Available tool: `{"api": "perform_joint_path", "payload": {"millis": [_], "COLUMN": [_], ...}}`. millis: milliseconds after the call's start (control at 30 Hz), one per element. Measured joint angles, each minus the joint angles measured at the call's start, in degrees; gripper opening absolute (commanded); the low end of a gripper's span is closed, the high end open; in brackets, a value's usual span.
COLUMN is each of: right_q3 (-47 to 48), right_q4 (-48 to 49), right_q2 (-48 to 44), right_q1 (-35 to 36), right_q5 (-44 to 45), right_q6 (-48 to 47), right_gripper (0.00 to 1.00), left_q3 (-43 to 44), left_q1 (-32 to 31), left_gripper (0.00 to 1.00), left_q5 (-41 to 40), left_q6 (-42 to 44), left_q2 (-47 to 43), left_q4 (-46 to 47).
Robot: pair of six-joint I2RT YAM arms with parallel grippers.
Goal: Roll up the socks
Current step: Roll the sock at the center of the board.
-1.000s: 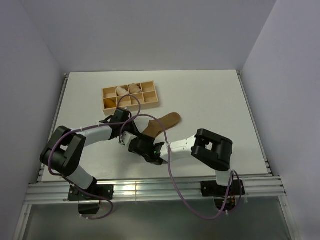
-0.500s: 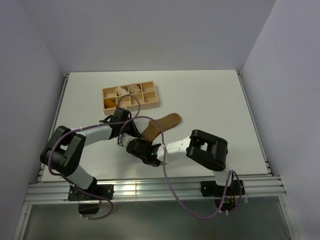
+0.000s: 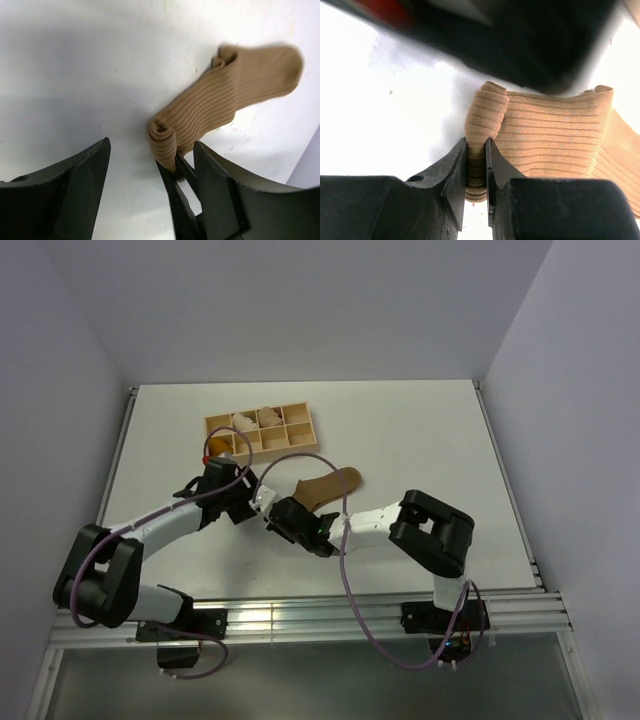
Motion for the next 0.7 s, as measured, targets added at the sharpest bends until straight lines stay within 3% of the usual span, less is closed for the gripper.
{"api": "perform_joint_path", "payload": {"millis": [300,700], "right_q3": [-5.3,-11.6], "right_q4": [5.0,19.8], "right_q2": [-4.3,-1.2], "right_q1": [-9.9,-26.4], "right_q5": [-19.5,-52.0], "right_q6": [9.6,26.6], "right_gripper": [0.0,0.01], "left_q3": [-6.3,-11.0], "left_q1": [3.1,1.4], "left_gripper": [0.8,0.72], "left_q5": [-2.7,1.6], "left_q6": [-3.0,-3.6], "left_q2": [-8.3,-7.6], "left_q4": [3.3,15.0]}}
